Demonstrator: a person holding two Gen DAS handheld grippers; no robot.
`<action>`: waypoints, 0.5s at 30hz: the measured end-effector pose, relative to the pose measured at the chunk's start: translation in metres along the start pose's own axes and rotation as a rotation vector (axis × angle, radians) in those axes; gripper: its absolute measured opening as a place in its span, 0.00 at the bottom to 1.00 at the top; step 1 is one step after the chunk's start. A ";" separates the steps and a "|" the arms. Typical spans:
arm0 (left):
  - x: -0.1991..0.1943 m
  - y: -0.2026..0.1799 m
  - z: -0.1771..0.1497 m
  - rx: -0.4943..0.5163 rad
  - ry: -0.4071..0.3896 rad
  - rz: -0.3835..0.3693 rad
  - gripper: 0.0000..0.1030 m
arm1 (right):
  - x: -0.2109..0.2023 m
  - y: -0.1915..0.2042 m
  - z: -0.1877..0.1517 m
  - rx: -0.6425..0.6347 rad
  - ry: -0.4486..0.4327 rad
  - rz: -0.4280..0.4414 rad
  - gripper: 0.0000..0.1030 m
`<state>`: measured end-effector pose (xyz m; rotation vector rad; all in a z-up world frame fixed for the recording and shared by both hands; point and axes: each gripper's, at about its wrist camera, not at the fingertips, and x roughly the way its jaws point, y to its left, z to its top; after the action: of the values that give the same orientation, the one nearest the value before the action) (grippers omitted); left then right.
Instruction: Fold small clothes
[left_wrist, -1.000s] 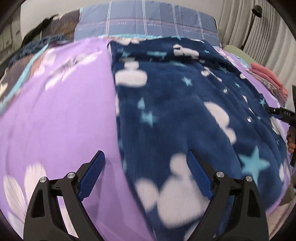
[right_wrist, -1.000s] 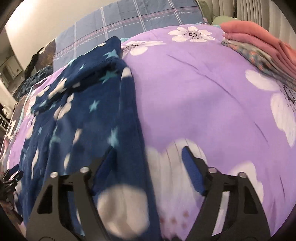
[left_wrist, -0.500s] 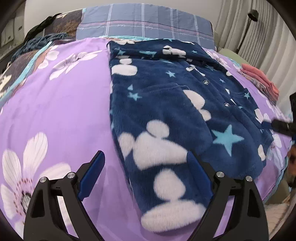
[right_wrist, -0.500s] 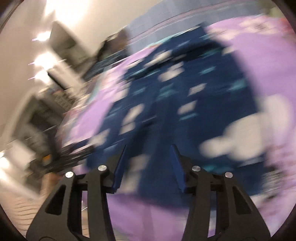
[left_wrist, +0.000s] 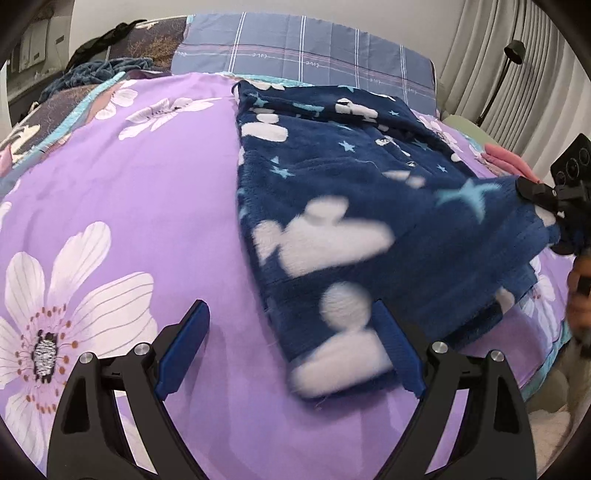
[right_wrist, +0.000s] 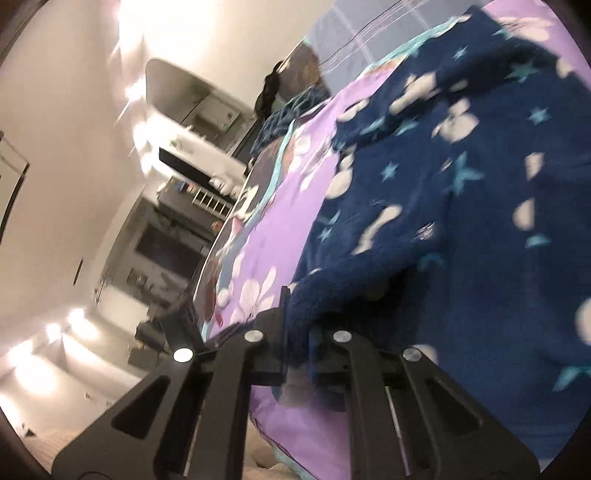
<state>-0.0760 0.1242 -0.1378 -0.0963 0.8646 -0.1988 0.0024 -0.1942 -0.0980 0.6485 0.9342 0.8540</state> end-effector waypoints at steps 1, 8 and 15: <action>0.000 0.000 -0.001 0.009 0.001 0.005 0.87 | -0.005 -0.004 -0.003 0.003 0.001 -0.035 0.07; 0.005 0.005 -0.004 0.001 0.025 -0.029 0.87 | -0.016 -0.036 -0.044 0.034 0.055 -0.261 0.22; 0.002 0.000 -0.008 0.011 0.047 -0.142 0.87 | -0.087 -0.035 -0.041 -0.003 -0.156 -0.417 0.46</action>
<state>-0.0807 0.1235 -0.1443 -0.1436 0.9043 -0.3401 -0.0506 -0.2809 -0.1078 0.4854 0.8848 0.4273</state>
